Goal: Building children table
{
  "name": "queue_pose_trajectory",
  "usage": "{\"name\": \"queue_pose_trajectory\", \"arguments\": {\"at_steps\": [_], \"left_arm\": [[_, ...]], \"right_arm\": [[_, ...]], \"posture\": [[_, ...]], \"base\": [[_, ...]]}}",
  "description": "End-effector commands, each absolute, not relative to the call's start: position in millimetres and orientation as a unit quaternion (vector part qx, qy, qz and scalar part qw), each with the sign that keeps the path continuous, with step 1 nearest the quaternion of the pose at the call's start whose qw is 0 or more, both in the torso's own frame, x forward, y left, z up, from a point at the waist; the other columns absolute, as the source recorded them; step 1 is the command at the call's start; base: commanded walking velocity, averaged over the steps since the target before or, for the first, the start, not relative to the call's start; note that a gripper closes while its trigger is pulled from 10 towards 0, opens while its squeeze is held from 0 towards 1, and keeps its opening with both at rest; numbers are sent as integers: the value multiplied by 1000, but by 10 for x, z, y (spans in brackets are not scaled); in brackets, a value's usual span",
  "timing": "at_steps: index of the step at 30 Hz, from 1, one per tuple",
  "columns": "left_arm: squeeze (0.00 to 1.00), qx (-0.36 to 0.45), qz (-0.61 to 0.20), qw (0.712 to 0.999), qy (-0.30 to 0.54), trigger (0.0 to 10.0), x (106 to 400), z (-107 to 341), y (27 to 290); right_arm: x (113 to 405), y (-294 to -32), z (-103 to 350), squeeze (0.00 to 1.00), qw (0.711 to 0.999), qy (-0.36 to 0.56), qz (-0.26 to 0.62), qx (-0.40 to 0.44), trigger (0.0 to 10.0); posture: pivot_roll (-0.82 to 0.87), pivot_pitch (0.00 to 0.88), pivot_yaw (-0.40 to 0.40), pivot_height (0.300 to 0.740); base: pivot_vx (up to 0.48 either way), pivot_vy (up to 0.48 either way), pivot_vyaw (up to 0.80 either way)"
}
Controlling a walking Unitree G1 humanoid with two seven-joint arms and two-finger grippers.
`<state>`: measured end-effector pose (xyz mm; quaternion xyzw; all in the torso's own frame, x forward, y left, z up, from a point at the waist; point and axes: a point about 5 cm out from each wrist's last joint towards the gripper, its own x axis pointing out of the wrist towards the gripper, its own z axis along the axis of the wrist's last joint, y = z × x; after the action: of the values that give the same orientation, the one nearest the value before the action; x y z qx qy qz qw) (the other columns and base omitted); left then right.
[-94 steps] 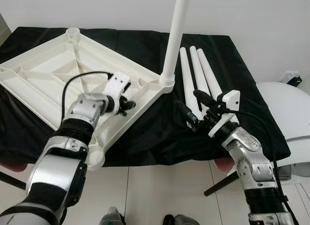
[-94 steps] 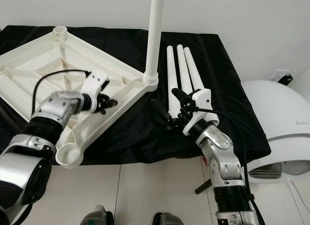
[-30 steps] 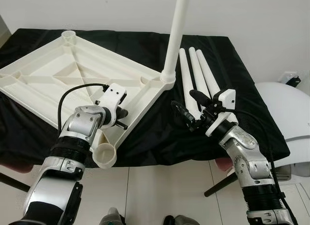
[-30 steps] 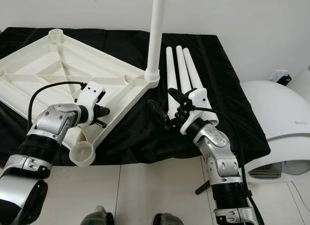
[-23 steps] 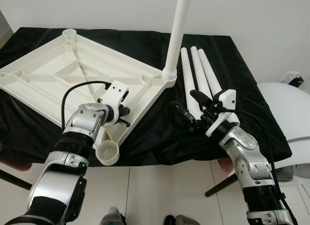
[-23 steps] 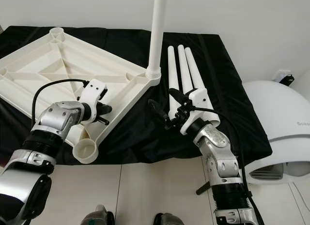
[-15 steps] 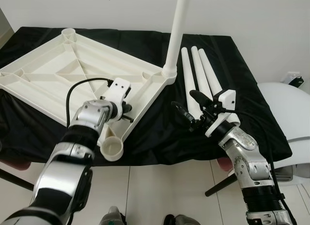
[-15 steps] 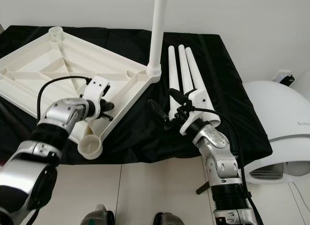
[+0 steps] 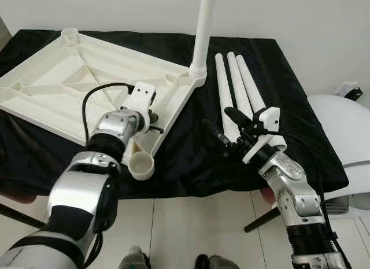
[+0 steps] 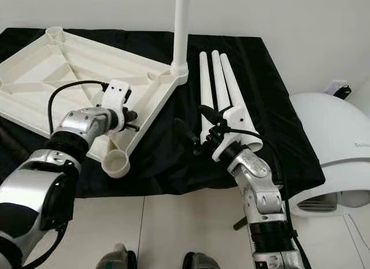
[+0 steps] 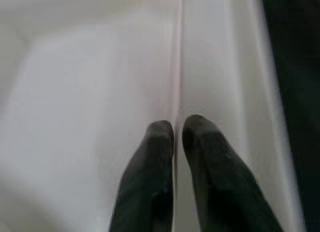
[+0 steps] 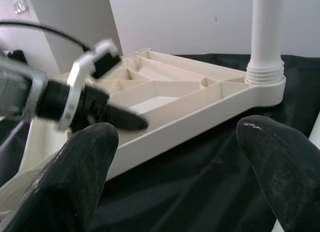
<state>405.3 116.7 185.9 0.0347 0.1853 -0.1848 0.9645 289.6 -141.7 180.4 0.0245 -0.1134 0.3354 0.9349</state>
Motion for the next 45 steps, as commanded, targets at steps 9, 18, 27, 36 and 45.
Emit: {"name": "queue_pose_trajectory", "arguments": {"at_steps": [9,18,27,36,45], "left_arm": [[584,81,-216,963,140,10000,4045,2072,1042],[0,157,-291,935,128,10000,3809,2084,1387],[0,215,-331,905,158,10000,3486,2015,1815],[0,261,-323,884,215,10000,3238,1765,1954],[0,273,-388,848,237,10000,3000,1634,1712]], "right_arm": [[2896,-1377,1788,0,933,-110,341,27,10000],[2868,-1349,1786,0,927,-113,357,29,10000],[2866,-1383,1781,0,928,-111,355,27,10000],[2890,-1346,1803,0,924,-113,364,26,10000],[2892,-1359,1804,0,924,-110,366,23,10000]], "posture": [[9,75,6,740],[7,76,7,740],[19,71,4,740],[19,58,-8,740],[18,54,-12,740]], "base": [[0,0,0],[0,0,0],[0,0,0],[0,0,0],[0,0,0]]}}
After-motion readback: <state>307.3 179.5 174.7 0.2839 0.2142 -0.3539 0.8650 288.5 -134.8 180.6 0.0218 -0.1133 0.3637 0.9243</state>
